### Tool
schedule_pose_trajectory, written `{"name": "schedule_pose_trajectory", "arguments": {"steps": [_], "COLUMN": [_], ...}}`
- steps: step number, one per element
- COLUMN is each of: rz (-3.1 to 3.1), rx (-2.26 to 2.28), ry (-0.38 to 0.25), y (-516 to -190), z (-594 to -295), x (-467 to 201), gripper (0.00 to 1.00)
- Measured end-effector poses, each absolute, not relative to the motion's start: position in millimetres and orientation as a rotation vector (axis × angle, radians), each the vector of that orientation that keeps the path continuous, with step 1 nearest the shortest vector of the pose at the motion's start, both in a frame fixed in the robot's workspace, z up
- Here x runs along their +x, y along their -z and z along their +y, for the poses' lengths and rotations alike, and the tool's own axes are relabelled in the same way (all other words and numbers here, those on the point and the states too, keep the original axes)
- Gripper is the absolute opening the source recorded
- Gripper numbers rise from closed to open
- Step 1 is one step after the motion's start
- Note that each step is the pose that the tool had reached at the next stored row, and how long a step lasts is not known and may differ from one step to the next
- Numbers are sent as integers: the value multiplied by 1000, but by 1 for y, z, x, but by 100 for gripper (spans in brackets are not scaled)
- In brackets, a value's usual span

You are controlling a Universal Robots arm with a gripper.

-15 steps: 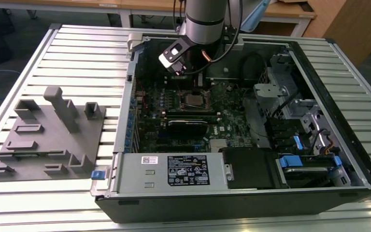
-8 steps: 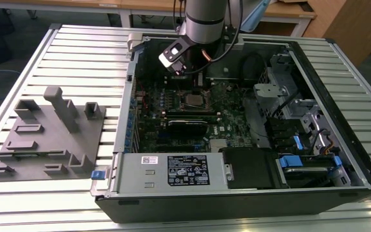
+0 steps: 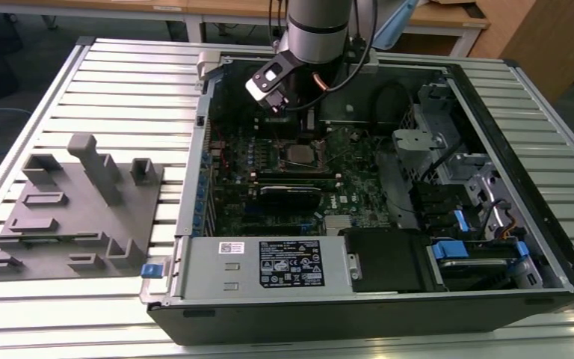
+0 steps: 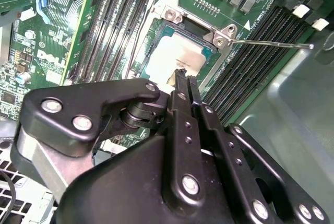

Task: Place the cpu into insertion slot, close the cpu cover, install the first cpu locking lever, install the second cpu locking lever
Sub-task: 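Close the cpu cover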

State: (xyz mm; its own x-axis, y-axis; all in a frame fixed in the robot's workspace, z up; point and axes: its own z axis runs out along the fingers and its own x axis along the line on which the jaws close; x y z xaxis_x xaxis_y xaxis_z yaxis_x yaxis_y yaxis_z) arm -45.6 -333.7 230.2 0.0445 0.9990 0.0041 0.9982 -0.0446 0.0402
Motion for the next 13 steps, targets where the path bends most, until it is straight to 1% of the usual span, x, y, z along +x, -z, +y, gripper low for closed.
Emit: {"name": "schedule_pose_trajectory", "arguments": {"steps": [13], "rz": [2153], "rx": [2251], "ry": [-48], "y": [-234], "z": [-334], "x": [-46], "gripper": [16]}}
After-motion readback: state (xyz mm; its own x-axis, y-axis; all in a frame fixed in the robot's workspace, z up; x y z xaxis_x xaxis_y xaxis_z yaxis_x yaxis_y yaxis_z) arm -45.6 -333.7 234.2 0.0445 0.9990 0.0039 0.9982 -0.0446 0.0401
